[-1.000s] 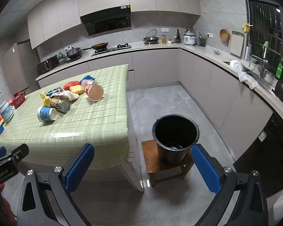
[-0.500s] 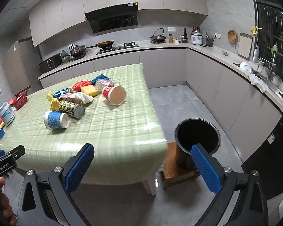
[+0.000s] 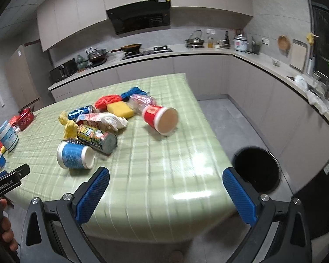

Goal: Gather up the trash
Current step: 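Move both tools toward the trash pile on the island, then grasp the yellow cloth with the left tool while the right tool grasps white tissue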

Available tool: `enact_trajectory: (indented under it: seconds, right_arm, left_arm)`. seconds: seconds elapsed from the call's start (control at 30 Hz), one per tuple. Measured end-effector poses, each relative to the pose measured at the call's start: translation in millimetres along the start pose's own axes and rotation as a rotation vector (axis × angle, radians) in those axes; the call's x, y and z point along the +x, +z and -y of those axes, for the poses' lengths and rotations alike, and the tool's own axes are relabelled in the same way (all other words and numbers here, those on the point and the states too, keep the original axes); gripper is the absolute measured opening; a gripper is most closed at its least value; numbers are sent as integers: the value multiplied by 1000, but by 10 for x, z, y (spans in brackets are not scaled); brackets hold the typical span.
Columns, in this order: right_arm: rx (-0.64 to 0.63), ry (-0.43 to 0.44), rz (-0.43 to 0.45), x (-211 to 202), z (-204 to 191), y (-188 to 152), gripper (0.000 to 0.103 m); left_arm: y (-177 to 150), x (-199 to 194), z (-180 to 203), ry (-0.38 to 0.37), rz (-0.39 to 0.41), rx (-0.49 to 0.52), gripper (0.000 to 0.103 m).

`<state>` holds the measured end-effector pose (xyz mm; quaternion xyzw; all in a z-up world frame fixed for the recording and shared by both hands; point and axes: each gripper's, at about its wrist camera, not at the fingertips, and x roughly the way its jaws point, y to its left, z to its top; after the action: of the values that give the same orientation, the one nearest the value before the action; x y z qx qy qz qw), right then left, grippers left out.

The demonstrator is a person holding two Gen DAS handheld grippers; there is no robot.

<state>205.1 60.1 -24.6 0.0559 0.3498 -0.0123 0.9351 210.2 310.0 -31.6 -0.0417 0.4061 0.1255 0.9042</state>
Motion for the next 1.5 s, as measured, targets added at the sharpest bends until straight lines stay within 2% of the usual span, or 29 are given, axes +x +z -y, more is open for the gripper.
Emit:
enact_trajectory:
  seconds: [0.23, 0.4, 0.53, 0.67, 0.9, 1.0, 1.07, 1.2, 1.33, 1.43, 1.5]
  right_arm:
    - [-62, 127, -14, 686, -312, 430, 103]
    - [-91, 174, -31, 1114, -563, 705, 103]
    - [-101, 181, -46, 1448, -782, 840, 103]
    - [-84, 165, -83, 1786, -915, 879, 93]
    - [-50, 128, -162, 2317, -1081, 919, 93]
    - [-51, 126, -185, 2438, -1139, 921, 90]
    - [-52, 139, -209, 2521, -1185, 916, 80]
    - [-52, 158, -242, 2605, -1240, 873, 73]
    - [-49, 194, -266, 2642, -1280, 843, 50]
    - [-53, 220, -261, 2621, -1301, 828, 40]
    - [-50, 229, -249, 2589, -1297, 823, 37]
  left_arm:
    - [436, 401, 3, 39, -6, -39, 103]
    - [681, 715, 25, 33, -36, -30, 103]
    - [840, 1047, 14, 1, -73, 2, 98]
    - [950, 1384, 24, -63, -120, 43, 91]
    - [1065, 1852, 63, -139, -195, 101, 80]
    - [1064, 1952, 65, -180, -228, 113, 63]
    - [1073, 1978, 74, -211, -230, 111, 50]
    - [1076, 1939, 96, -241, -216, 123, 39]
    - [1083, 1848, 50, -258, -190, 115, 13]
    - [1144, 1864, 38, -254, -180, 107, 11]
    - [1164, 1859, 16, -255, -166, 104, 10]
